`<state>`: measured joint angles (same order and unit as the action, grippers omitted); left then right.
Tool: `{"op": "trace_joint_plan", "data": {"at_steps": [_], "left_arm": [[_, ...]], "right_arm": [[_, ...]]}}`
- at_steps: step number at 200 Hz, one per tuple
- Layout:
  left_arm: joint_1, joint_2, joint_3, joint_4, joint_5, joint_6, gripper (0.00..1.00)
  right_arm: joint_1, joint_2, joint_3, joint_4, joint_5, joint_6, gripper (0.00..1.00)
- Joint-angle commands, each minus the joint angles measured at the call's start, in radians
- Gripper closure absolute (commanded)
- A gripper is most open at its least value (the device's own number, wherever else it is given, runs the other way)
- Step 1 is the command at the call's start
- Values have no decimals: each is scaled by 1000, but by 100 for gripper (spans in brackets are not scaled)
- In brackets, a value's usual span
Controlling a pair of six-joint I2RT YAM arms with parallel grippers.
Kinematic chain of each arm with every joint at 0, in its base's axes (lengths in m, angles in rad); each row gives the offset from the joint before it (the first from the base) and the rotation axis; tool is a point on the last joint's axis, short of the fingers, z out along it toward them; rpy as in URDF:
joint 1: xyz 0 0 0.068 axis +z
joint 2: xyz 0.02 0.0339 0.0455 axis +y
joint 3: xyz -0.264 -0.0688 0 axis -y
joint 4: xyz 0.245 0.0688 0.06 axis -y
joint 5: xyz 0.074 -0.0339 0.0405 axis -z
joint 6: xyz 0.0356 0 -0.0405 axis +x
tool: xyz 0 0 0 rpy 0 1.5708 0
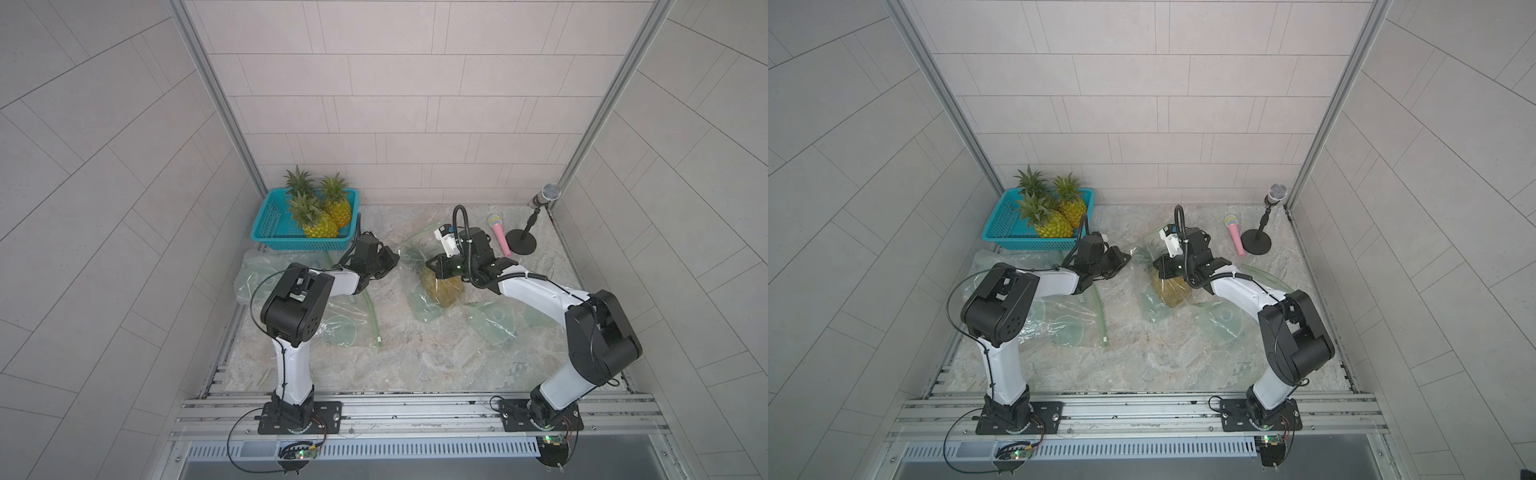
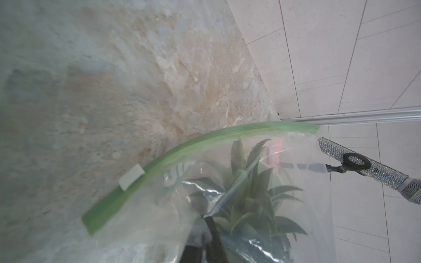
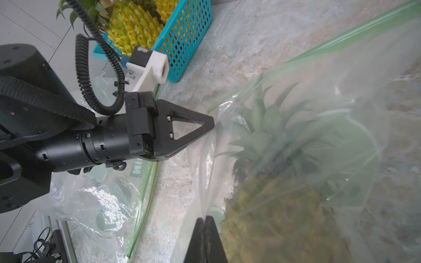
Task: Open the zip-top bag and take out the pineapple
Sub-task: Adjust the zipper food storage bag at the center of the board.
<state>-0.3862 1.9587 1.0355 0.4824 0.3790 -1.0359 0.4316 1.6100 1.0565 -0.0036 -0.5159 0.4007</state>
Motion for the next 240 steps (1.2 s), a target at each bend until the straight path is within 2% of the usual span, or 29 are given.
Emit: {"op": "trace_joint_plan", "data": {"at_steps": [1, 14, 24, 40, 56, 68, 88, 117, 142, 166, 193, 240], "left_arm": [[20, -8, 51, 39, 8, 23, 100], [41, -36, 67, 5, 17, 50, 100], [59, -65, 87, -31, 39, 80, 100], [89, -121, 132, -131, 69, 155, 100], [108, -186, 194, -292, 72, 265, 100], [112, -227, 257, -420, 54, 372, 100], [112, -272, 347, -558, 14, 493, 100], [109, -328, 394, -561, 12, 597, 100], [106, -352, 432, -554, 84, 681, 100], [96, -353, 463, -556, 218, 753, 100], [76, -366, 439, -558, 379, 828, 100], [68, -450, 274, -496, 543, 887, 100]], "right_arm": [[10, -31, 21, 2, -29, -12, 100], [10, -60, 20, -11, -22, -21, 100], [10, -88, 19, -26, -7, -33, 91], [9, -150, 16, -65, 33, -61, 71], [7, -225, 6, -106, 99, -105, 59], [3, -295, -12, -136, 154, -130, 54], [-12, -413, -45, -178, 237, -175, 50], [-58, -575, -47, -283, 328, -243, 46], [-99, -680, -43, -344, 378, -288, 42], [-134, -727, -38, -378, 387, -310, 39], [-151, -711, -20, -412, 316, -321, 39], [-152, -659, 4, -413, 77, -355, 39]]}}
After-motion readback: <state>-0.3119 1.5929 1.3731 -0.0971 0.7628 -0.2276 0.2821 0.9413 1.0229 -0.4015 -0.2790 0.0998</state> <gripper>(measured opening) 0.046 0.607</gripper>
